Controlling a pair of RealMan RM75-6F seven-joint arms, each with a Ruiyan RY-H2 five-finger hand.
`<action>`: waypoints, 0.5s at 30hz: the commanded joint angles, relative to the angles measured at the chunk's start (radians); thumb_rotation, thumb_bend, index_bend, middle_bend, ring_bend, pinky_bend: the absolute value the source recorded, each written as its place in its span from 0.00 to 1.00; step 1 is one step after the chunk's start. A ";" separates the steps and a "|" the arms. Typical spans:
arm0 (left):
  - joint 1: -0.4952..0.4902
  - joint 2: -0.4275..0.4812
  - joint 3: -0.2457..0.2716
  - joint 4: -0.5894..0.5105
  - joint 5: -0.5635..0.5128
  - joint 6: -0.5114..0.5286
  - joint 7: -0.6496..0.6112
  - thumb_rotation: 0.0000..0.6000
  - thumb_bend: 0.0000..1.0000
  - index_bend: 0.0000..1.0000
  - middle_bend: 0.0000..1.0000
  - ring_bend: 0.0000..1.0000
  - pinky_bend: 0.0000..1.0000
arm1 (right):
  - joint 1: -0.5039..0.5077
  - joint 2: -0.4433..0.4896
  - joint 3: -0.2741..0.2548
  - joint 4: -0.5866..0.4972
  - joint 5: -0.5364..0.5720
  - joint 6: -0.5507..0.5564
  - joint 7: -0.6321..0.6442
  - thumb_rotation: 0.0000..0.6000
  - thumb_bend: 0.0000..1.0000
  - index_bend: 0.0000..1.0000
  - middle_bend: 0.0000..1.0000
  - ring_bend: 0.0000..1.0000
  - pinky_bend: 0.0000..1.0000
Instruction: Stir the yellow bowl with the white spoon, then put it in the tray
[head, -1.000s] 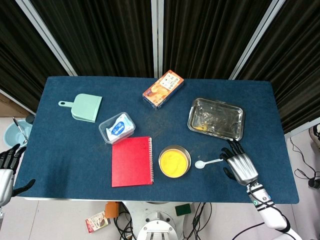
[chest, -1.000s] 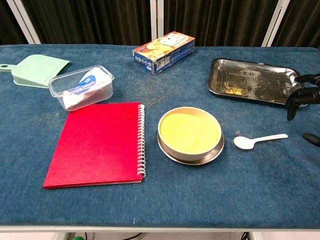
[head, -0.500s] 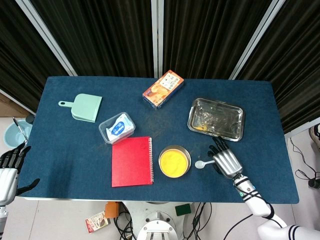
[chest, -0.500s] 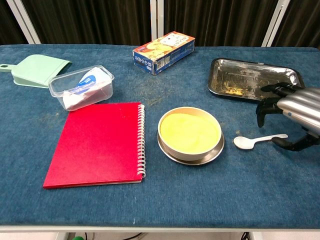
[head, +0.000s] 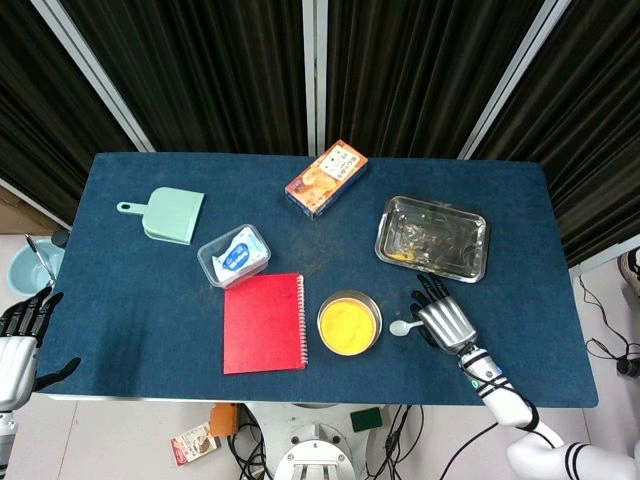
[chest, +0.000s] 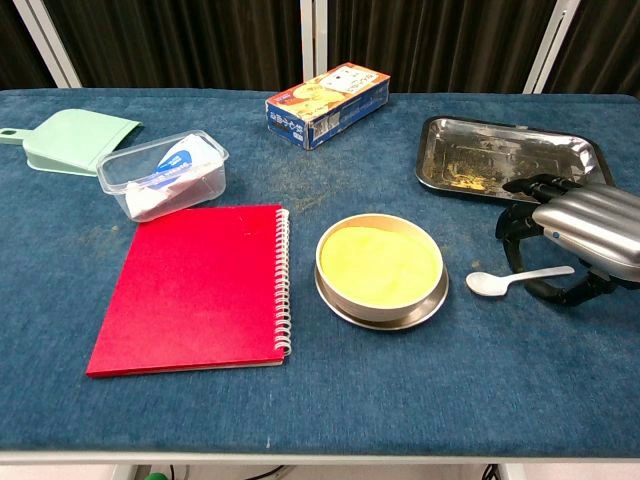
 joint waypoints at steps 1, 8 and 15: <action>0.001 0.002 -0.001 -0.002 -0.001 0.000 0.001 1.00 0.11 0.10 0.05 0.08 0.12 | 0.001 0.000 0.000 0.000 0.003 -0.002 0.001 1.00 0.43 0.54 0.26 0.00 0.00; 0.002 -0.001 -0.001 0.000 -0.001 -0.004 0.003 1.00 0.11 0.09 0.05 0.08 0.12 | 0.000 0.002 -0.001 -0.001 0.011 -0.006 0.006 1.00 0.44 0.56 0.27 0.00 0.00; 0.005 -0.007 -0.003 0.004 0.000 -0.003 0.005 1.00 0.12 0.08 0.05 0.08 0.12 | -0.009 0.026 0.009 -0.019 -0.008 0.049 0.033 1.00 0.44 0.59 0.28 0.00 0.00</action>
